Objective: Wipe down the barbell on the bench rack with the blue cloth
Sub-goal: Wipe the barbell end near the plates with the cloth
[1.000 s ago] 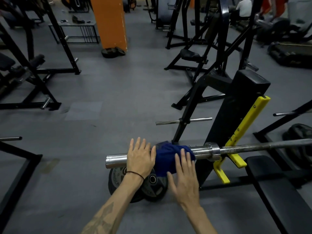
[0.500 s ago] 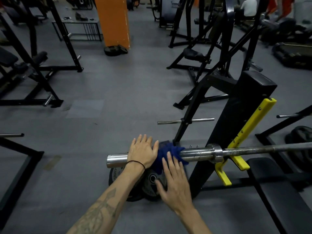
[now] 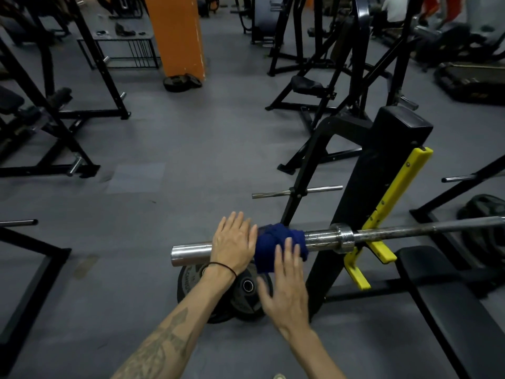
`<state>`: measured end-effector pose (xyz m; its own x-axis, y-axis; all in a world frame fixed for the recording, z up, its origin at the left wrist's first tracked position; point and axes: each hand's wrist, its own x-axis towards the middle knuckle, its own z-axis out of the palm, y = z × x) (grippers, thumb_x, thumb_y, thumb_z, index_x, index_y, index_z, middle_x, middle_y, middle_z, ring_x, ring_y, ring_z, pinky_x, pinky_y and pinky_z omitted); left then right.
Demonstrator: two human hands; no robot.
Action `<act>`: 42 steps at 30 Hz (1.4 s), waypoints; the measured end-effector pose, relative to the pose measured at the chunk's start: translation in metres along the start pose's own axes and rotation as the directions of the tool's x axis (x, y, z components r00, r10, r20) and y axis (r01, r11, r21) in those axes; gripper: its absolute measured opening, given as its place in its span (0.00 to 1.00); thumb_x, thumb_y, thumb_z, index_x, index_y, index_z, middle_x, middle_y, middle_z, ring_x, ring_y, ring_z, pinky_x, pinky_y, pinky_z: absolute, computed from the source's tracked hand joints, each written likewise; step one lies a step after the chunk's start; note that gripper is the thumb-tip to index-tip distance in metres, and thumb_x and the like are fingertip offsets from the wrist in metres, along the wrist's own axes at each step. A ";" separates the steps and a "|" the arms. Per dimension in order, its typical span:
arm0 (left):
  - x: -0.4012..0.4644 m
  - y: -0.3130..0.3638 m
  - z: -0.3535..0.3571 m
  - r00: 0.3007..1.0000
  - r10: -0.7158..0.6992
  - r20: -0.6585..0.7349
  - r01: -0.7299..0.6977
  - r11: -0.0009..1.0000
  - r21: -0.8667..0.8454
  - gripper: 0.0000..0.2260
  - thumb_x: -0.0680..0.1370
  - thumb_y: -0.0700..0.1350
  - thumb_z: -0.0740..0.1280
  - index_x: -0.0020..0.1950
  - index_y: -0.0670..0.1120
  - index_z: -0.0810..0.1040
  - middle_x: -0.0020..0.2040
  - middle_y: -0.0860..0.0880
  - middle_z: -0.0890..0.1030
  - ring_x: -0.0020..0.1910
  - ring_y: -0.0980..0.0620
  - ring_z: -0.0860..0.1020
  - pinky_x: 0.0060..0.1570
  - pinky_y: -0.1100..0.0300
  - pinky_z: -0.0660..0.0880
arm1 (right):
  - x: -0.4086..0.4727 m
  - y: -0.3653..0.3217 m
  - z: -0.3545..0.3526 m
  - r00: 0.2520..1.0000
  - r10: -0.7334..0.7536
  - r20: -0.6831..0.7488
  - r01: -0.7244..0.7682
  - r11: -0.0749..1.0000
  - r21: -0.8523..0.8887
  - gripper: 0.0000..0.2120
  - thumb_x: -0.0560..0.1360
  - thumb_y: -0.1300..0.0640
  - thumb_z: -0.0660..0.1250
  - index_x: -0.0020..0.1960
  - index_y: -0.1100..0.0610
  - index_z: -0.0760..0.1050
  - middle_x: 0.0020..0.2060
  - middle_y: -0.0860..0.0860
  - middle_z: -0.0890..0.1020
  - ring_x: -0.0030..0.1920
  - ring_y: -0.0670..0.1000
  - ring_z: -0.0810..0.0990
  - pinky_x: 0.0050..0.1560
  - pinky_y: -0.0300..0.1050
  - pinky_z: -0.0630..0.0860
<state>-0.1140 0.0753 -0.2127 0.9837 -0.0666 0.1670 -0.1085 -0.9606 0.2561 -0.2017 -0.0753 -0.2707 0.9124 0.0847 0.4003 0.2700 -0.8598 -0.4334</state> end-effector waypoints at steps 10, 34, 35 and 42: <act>0.001 0.010 0.000 0.991 -0.083 0.107 0.079 0.996 0.041 0.29 0.84 0.61 0.44 0.78 0.47 0.66 0.78 0.47 0.66 0.79 0.48 0.61 0.76 0.52 0.56 | -0.010 0.003 0.001 0.995 -0.087 0.045 0.089 0.995 -0.042 0.38 0.79 0.43 0.64 0.83 0.60 0.57 0.84 0.56 0.53 0.83 0.58 0.52 0.82 0.53 0.50; 0.039 -0.002 -0.008 0.994 -0.087 0.067 0.093 0.992 -0.080 0.31 0.83 0.58 0.42 0.65 0.44 0.78 0.68 0.44 0.78 0.72 0.45 0.70 0.74 0.48 0.61 | 0.030 0.028 -0.011 0.984 -0.172 0.033 0.175 0.970 -0.171 0.32 0.84 0.44 0.58 0.83 0.56 0.58 0.84 0.56 0.53 0.83 0.57 0.51 0.79 0.59 0.55; 0.033 -0.001 -0.007 0.998 -0.056 0.024 0.057 0.998 -0.041 0.31 0.82 0.57 0.42 0.64 0.43 0.80 0.66 0.43 0.79 0.71 0.44 0.72 0.74 0.47 0.63 | 0.029 0.032 -0.013 0.997 -0.070 -0.013 0.067 0.989 -0.134 0.31 0.84 0.44 0.57 0.83 0.56 0.58 0.84 0.55 0.54 0.83 0.57 0.51 0.80 0.60 0.54; -0.006 0.001 0.010 0.998 0.018 0.061 -0.026 0.992 0.123 0.32 0.83 0.58 0.40 0.72 0.43 0.74 0.73 0.43 0.73 0.76 0.44 0.66 0.77 0.46 0.59 | 0.018 0.014 -0.002 0.968 -0.246 0.058 0.251 0.963 -0.099 0.35 0.82 0.43 0.62 0.83 0.58 0.57 0.84 0.57 0.53 0.83 0.59 0.52 0.81 0.57 0.54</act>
<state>-0.1187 0.0719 -0.2229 0.9884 -0.1006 0.1134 -0.1155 -0.9844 0.1330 -0.1823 -0.0870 -0.2677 0.8342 0.3225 0.4473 0.4585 -0.8564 -0.2375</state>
